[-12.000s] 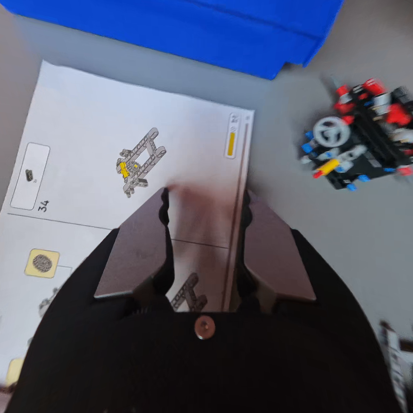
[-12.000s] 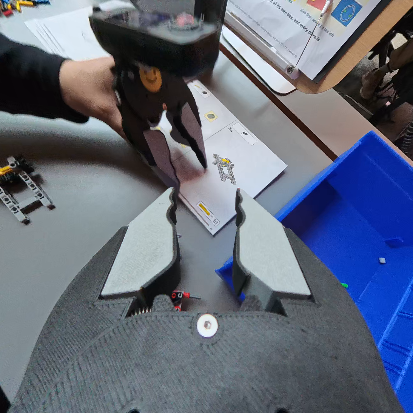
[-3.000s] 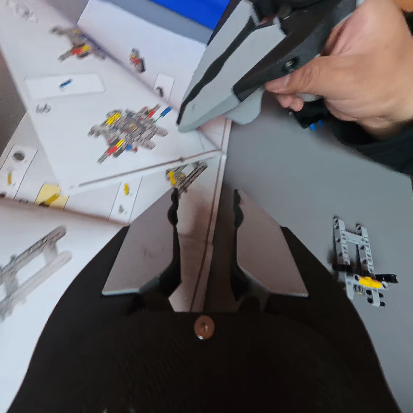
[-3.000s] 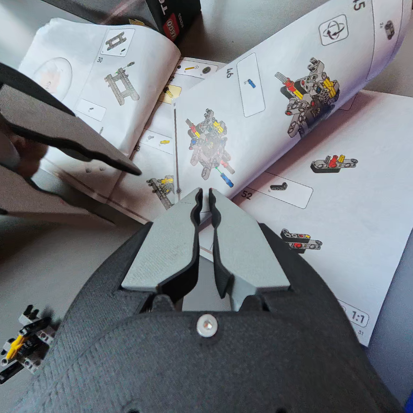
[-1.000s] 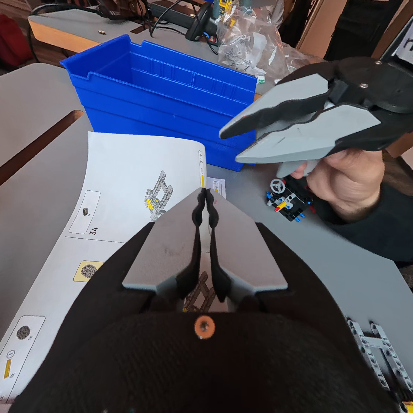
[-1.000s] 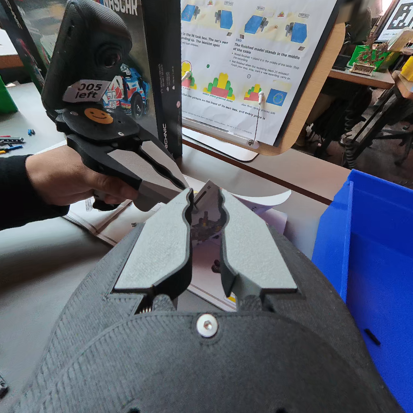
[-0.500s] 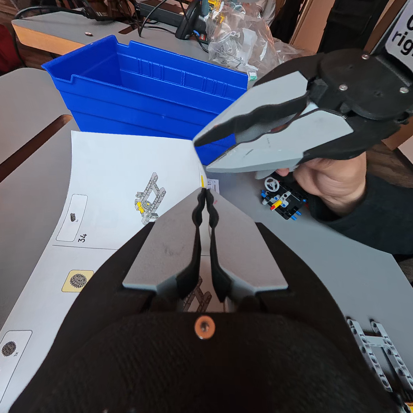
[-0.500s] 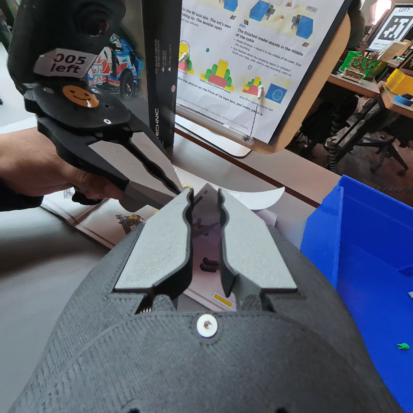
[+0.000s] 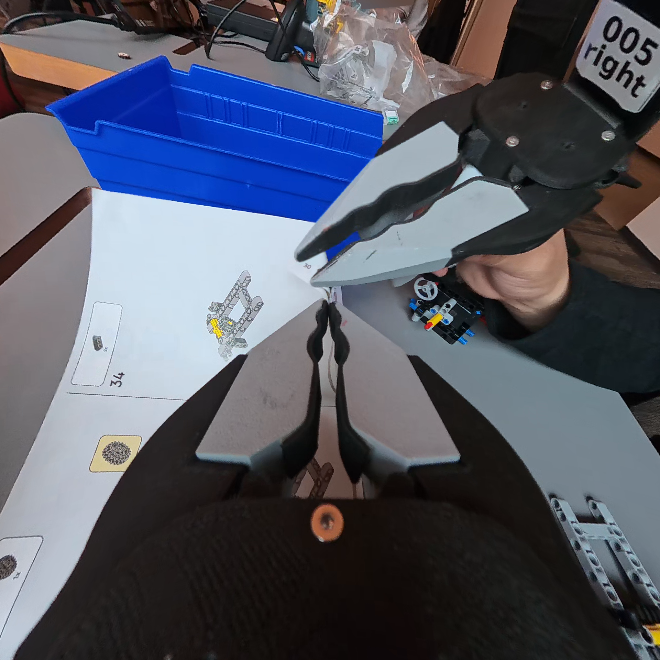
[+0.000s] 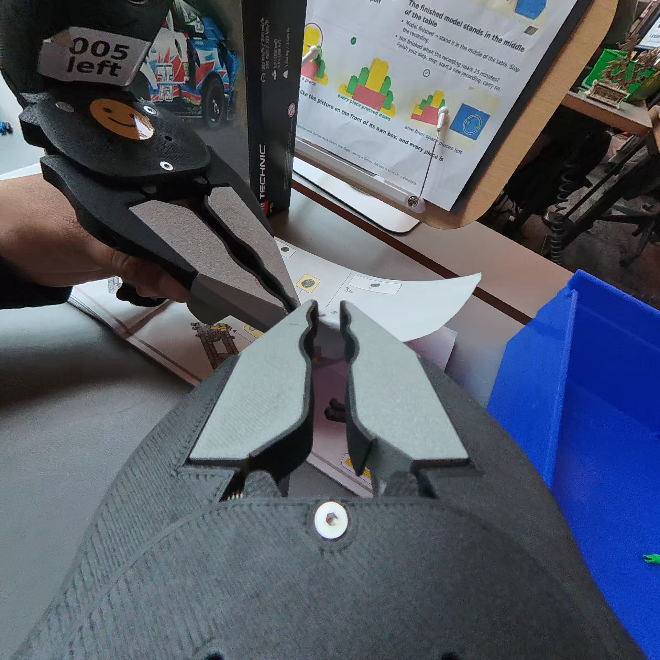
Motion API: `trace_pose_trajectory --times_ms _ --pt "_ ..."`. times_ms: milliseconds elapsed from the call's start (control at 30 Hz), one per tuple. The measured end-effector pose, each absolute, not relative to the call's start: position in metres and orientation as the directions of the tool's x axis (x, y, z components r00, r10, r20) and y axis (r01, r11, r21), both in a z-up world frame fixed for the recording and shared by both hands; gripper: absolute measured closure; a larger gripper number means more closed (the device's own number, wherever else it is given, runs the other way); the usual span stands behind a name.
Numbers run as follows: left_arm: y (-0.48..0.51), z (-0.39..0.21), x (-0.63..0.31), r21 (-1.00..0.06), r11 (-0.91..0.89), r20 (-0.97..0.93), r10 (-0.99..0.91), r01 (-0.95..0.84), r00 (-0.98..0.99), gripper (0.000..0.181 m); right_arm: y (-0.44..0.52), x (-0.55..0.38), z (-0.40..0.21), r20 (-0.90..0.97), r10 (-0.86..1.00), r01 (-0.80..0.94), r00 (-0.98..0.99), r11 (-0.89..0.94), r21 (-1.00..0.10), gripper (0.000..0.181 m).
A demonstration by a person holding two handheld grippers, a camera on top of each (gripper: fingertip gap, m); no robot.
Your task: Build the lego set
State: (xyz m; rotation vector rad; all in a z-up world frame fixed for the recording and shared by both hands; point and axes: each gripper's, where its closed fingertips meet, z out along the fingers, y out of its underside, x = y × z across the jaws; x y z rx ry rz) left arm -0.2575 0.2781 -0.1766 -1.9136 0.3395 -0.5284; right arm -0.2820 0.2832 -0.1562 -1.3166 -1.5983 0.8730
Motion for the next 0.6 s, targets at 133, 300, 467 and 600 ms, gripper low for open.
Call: trace_pose_trajectory --times_ms 133,300,467,600 --pt "0.2787 -0.1760 -0.2592 -0.921 -0.388 0.222 -0.461 0.030 0.859 0.181 0.2828 -0.2805 -0.1560 0.200 0.977 0.378 -0.071 0.212 -0.901 0.173" --pt "0.2776 -0.1760 -0.2584 -0.919 -0.391 0.247 -0.467 0.052 0.849 0.181 0.2830 -0.2787 -0.1564 0.188 0.979 0.382 -0.078 0.204 -0.902 0.179" --pt "0.2762 -0.1755 -0.2579 -0.916 -0.395 0.267 -0.473 0.069 0.839 0.181 0.2843 -0.2763 -0.1558 0.178 0.981 0.381 -0.082 0.196 -0.904 0.181" --pt "0.2756 -0.1754 -0.2567 -0.915 -0.398 0.265 -0.476 0.063 0.839 0.181 0.2836 -0.2745 -0.1554 0.178 0.980 0.382 -0.091 0.199 -0.902 0.181"
